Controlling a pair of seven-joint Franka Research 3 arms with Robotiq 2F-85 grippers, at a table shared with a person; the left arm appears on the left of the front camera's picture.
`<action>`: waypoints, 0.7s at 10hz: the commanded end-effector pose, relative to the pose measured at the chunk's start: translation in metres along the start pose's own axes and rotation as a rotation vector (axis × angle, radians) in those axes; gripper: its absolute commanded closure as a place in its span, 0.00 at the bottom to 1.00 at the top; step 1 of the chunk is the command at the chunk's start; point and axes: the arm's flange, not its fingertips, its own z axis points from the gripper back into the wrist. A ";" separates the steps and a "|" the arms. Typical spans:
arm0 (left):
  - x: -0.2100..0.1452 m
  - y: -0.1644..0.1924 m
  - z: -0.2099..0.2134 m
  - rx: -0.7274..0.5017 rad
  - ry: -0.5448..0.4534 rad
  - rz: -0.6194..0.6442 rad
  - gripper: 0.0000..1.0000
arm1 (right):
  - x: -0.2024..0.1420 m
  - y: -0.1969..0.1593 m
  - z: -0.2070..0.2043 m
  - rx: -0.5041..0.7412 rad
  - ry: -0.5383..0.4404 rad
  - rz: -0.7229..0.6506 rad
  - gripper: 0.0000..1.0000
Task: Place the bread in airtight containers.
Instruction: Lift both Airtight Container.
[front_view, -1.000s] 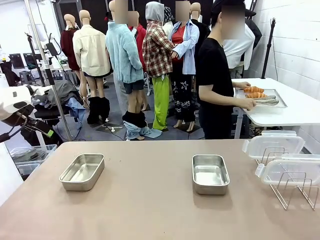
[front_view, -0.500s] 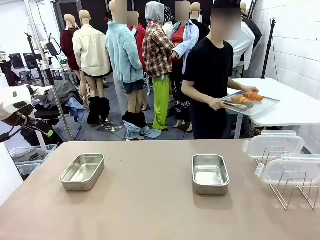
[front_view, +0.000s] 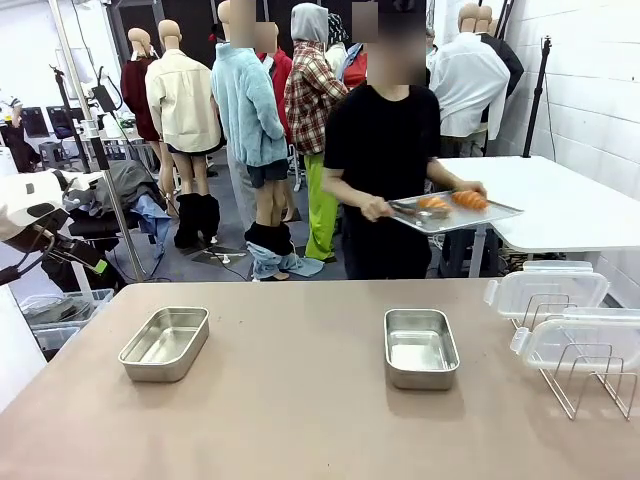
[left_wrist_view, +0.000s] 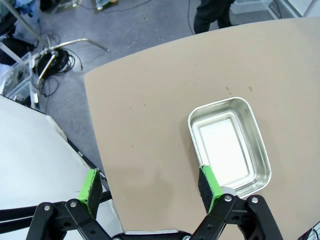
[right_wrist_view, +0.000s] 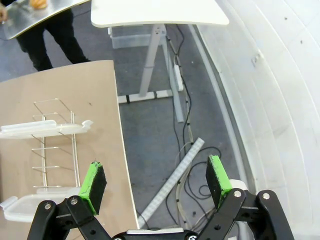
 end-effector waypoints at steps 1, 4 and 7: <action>-0.005 0.002 0.001 0.006 -0.014 -0.015 0.00 | 0.000 0.001 -0.001 -0.002 0.001 -0.010 0.00; -0.005 0.002 0.001 0.006 -0.014 -0.015 0.00 | 0.000 0.001 -0.001 -0.002 0.001 -0.010 0.00; -0.005 0.002 0.001 0.006 -0.014 -0.015 0.00 | 0.000 0.001 -0.001 -0.002 0.001 -0.010 0.00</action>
